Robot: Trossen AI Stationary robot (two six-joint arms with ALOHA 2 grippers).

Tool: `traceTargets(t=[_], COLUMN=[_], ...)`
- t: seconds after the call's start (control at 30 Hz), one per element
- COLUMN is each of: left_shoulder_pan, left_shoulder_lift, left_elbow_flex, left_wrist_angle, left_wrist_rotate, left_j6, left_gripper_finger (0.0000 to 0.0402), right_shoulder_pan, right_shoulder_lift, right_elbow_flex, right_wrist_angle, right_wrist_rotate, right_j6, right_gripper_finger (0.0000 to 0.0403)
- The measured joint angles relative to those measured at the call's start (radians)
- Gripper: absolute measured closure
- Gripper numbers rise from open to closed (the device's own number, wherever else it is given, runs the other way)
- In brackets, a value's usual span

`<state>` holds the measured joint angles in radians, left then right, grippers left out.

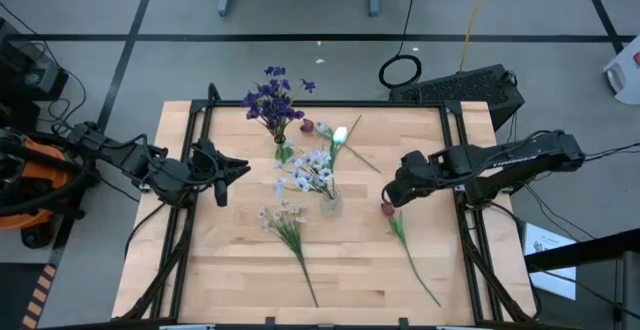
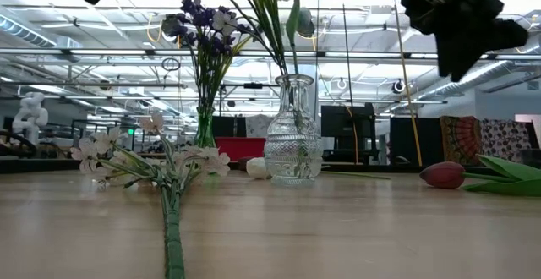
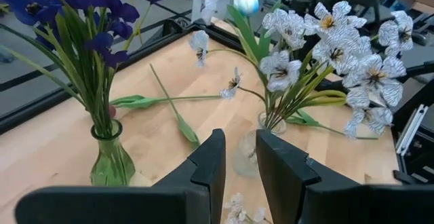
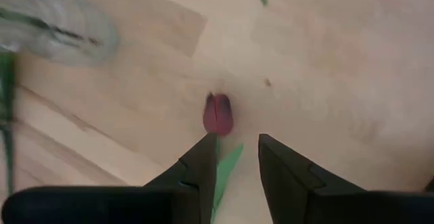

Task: Sort flowers into vase by color
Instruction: Put the bottom red flower into the green vase

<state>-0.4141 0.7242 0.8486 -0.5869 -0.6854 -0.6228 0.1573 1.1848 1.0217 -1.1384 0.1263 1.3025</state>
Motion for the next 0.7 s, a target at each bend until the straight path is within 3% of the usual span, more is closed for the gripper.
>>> traceTargets(t=[0.27, 0.47, 0.7], left_shoulder_pan=[0.0, 0.0, 0.0], left_shoulder_lift=[0.002, 0.002, 0.002], left_elbow_flex=[0.0, 0.0, 0.0], left_wrist_angle=[-0.007, -0.007, -0.007], left_wrist_rotate=[-0.004, -0.004, -0.004], left_j6=[0.003, 0.008, 0.008], left_gripper_finger=[0.0313, 0.0313, 0.0313], right_shoulder_pan=[0.108, 0.189, 0.283], right_shoulder_lift=[0.13, 0.273, 0.422], right_elbow_flex=[0.0, 0.0, -0.001], right_wrist_angle=[0.006, 0.049, 0.141], right_wrist_rotate=[-0.007, -0.133, -0.212], right_j6=[0.1, 0.073, 0.07], right_gripper_finger=[0.0252, 0.0228, 0.0227])
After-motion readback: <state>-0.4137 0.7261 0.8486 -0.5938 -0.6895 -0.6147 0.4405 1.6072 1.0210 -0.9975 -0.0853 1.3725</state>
